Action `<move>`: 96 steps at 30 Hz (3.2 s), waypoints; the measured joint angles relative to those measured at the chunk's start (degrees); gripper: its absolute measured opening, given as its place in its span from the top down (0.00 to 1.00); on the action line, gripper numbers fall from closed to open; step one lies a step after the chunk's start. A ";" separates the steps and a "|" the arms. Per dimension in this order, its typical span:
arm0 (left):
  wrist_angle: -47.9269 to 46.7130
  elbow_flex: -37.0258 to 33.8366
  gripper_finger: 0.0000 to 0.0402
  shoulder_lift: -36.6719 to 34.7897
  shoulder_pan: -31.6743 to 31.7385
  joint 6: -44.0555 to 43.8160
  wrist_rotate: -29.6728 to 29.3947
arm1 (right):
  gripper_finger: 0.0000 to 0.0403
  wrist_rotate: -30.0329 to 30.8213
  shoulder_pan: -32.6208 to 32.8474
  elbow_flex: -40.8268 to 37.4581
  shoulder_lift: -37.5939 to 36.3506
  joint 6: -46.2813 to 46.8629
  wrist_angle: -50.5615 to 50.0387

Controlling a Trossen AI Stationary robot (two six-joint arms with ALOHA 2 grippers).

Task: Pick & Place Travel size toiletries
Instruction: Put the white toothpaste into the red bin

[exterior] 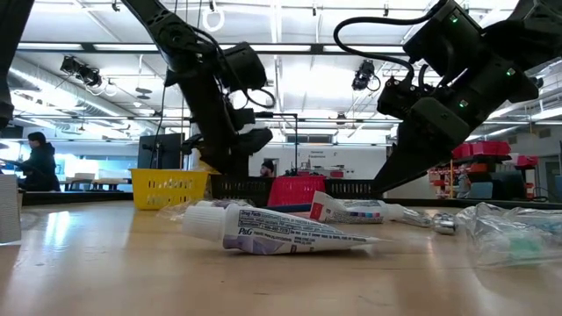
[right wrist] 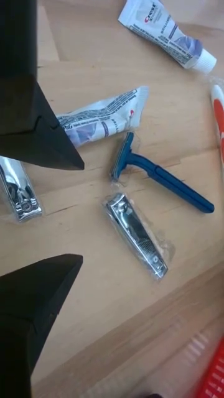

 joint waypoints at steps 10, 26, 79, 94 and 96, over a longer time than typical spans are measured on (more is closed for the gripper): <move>-4.31 1.50 0.65 -9.79 -5.20 1.70 1.07 | 0.42 -0.02 0.00 0.00 0.00 0.02 0.00; -13.87 -1.26 0.65 -12.28 -25.60 0.79 -2.50 | 0.35 -3.42 0.02 0.00 0.00 0.02 0.45; 21.78 -18.01 0.65 -12.29 -32.57 8.10 1.53 | 0.70 -11.66 4.11 0.04 8.46 -16.46 6.96; 21.76 -18.01 0.65 -12.29 -32.57 8.10 1.53 | 0.82 -12.33 4.20 -0.04 8.48 -16.00 8.04; 21.71 -18.01 0.65 -12.29 -32.57 7.80 1.53 | 0.82 -11.81 4.26 -0.07 7.94 -15.88 8.00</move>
